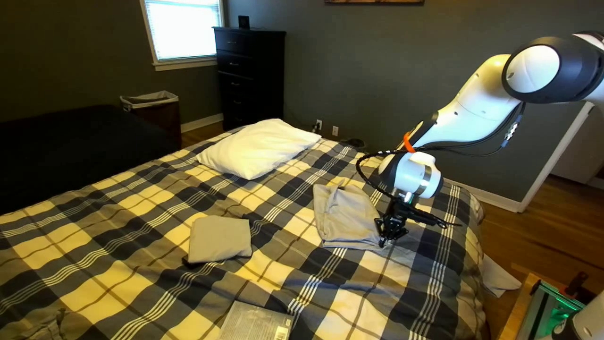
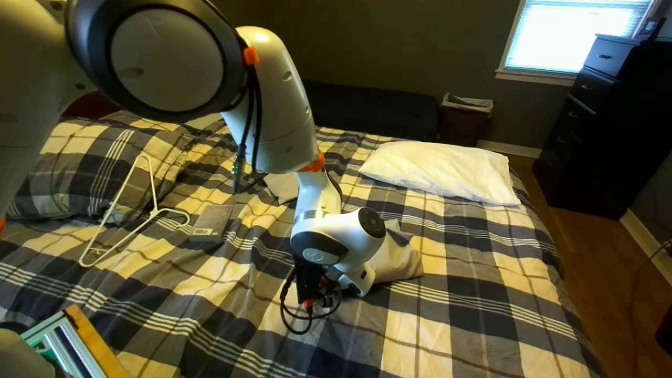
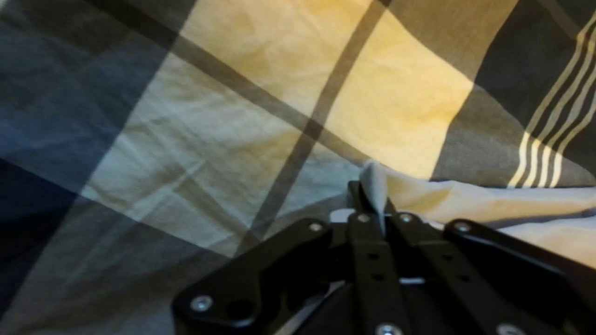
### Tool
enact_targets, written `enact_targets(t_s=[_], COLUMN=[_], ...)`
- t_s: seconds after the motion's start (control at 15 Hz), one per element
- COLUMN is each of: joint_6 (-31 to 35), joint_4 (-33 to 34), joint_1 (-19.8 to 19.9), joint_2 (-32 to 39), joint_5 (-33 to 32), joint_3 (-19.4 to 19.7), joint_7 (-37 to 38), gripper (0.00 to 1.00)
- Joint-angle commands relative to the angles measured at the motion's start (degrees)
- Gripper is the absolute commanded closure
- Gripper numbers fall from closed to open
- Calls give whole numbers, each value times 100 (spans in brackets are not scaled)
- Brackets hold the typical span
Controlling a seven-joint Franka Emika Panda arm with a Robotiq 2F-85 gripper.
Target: Fold the cloth on the right
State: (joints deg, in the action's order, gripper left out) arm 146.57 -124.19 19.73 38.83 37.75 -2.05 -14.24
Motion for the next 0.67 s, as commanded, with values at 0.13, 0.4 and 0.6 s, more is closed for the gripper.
enact_targets(t_s=[0.13,0.4,0.6], joint_6=[-202,-215,256], joint_4=[-752,-964,-1062], joint_1=[-230,-339,-234], joint_2=[-606,-862,-1206], joint_5=[-298,-441,-245], joint_3=[295,454,333], joint_7=[571,994,700], gripper=[65,34,12])
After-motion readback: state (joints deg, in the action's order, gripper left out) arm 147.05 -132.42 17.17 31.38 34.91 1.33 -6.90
